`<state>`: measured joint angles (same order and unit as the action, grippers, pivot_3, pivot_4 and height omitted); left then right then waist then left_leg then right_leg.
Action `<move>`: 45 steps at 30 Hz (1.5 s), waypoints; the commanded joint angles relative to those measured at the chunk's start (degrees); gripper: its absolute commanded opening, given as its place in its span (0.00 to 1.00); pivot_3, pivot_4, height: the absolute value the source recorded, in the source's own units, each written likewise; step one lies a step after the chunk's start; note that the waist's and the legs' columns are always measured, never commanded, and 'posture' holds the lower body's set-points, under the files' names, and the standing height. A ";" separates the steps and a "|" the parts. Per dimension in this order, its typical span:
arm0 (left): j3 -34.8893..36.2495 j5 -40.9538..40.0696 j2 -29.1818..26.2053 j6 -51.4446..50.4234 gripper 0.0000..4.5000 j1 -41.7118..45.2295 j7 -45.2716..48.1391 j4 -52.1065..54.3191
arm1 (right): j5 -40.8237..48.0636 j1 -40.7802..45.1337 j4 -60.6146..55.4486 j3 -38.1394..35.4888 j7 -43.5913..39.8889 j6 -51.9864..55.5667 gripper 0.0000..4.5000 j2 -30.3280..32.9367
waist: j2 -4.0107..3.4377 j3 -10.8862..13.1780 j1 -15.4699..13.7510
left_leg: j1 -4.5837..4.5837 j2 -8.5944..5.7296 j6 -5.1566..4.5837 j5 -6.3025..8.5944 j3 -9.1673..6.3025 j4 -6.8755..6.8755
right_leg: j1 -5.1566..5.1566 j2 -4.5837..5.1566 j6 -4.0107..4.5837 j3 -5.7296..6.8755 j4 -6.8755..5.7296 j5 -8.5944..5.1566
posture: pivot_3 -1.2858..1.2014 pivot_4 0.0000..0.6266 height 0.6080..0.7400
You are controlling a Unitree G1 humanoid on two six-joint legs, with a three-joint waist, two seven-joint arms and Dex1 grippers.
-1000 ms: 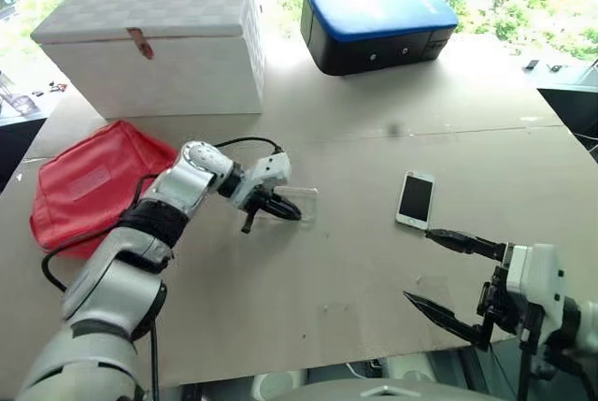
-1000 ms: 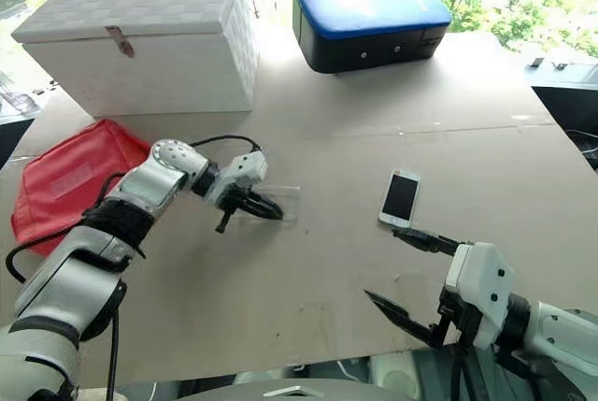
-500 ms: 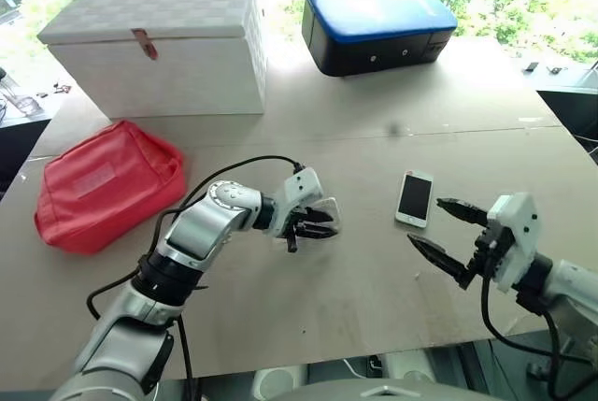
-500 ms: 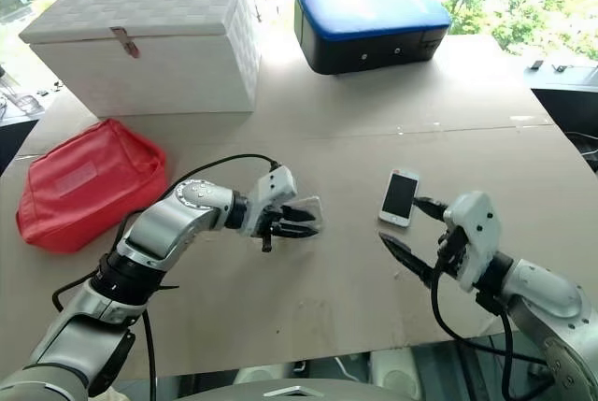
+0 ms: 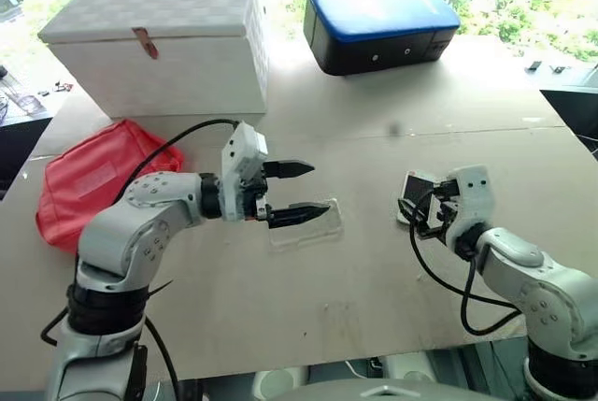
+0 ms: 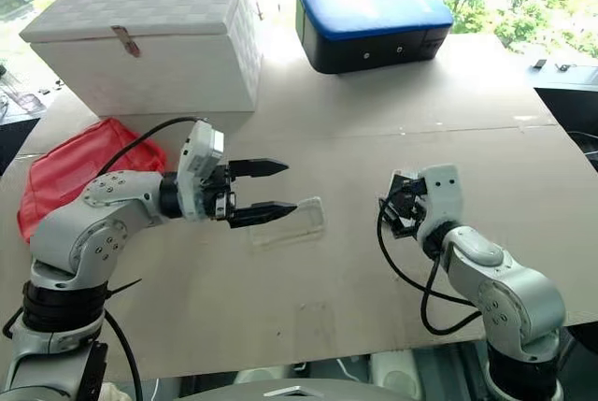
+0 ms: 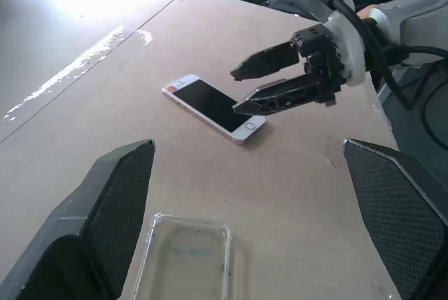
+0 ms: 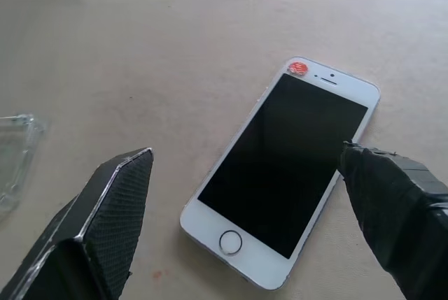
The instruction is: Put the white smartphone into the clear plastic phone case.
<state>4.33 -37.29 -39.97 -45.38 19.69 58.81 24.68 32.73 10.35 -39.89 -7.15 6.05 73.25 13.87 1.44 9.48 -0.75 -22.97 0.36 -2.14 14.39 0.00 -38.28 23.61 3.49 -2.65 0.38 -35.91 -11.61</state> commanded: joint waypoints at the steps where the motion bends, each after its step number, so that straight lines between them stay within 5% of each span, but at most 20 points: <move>1: 0.22 -0.65 -0.78 1.86 0.97 -0.20 -0.60 2.89 | -2.78 3.88 1.92 -1.53 4.45 5.27 1.00 -4.81 | 0.00 0.00 0.03 | 0.00 0.00 0.00 0.00 -0.02 0.00 | 0.00 -0.02 0.01 0.01 -0.01 0.00 | 0.52 0.24 1.00; 10: -1.99 -1.44 0.32 1.55 0.97 -0.53 -4.21 5.76 | -13.34 11.23 13.46 -2.54 11.38 10.95 1.00 -18.69 | 0.06 -0.06 1.29 | 0.00 0.03 0.01 0.00 -0.03 0.06 | 0.02 -0.15 0.01 -0.04 -0.01 0.03 | 0.52 0.24 1.00; 20: -1.67 -3.66 0.24 -0.17 0.97 -0.21 -7.58 7.16 | -19.38 8.57 24.61 6.45 6.64 4.43 1.00 -13.91 | 0.57 -0.85 1.94 | 0.52 0.23 0.01 0.00 -0.15 0.03 | -0.29 -0.38 -0.02 -0.07 0.00 -0.01 | 0.52 0.24 1.00; 31: 2.02 -0.63 1.20 10.30 0.97 -6.35 -8.58 6.82 | -19.32 4.60 22.09 4.63 -2.95 2.55 1.00 -3.57 | 0.51 -0.95 1.48 | 0.87 0.17 0.29 0.16 -0.16 0.10 | -0.64 0.36 -0.03 0.12 0.20 -0.03 | 0.52 0.24 1.00; 36: 1.53 1.52 1.90 15.18 1.00 -8.99 -8.47 6.13 | -18.97 4.70 21.24 3.78 -4.88 2.54 0.66 -1.57 | 0.36 -0.98 1.32 | 0.44 0.15 0.34 0.19 -0.26 0.10 | -0.45 0.62 -0.04 0.30 0.47 -0.03 | 0.52 0.24 1.00; 45: 2.87 3.23 3.27 20.68 1.00 -12.74 -8.89 4.24 | -19.14 2.74 18.15 8.53 -11.18 -8.48 0.64 3.74 | 0.18 -0.86 1.33 | 0.14 0.15 0.30 0.17 -0.26 0.12 | -0.23 0.62 -0.05 0.50 0.52 -0.03 | 0.52 0.24 1.00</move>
<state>5.13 -33.94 -36.82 -26.93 7.54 49.89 29.11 15.48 15.08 -23.78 1.36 -3.14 67.70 14.85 1.62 8.62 0.58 -22.87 0.50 -1.83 14.56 -0.26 -38.15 23.41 4.12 -2.70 0.89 -35.36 -11.64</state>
